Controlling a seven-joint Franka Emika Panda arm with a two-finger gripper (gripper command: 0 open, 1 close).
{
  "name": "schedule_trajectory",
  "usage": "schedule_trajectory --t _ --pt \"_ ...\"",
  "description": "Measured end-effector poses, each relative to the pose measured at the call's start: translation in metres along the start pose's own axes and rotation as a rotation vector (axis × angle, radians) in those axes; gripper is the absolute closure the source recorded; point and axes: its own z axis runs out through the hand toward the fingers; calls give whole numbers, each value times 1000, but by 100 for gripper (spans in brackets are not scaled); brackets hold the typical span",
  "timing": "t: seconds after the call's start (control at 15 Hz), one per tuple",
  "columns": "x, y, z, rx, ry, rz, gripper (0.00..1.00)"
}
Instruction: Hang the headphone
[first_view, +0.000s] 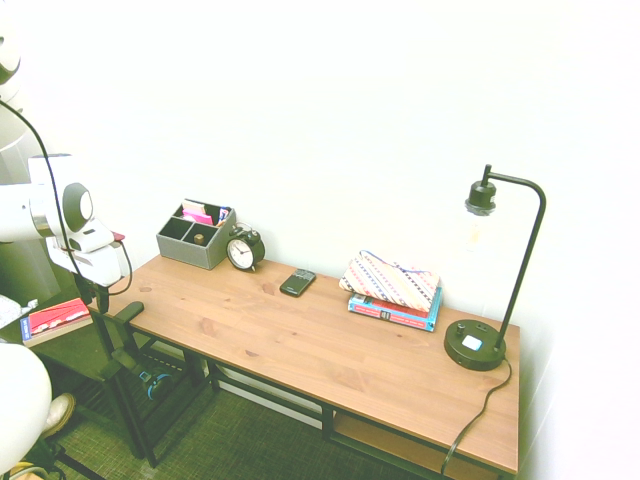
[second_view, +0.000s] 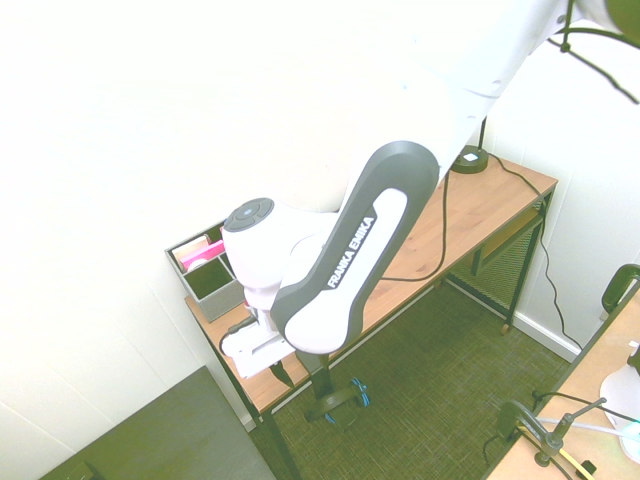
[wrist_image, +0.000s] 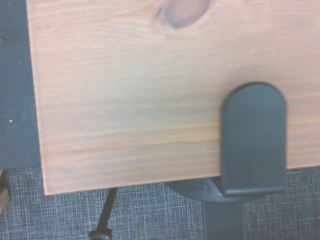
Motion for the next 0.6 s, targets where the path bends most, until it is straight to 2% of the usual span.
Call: schedule_trajectory --t 0.27,0.6 --pt "30 36 -47 -57 15 -141 0" --pt "116 103 -137 -53 50 -218 0"
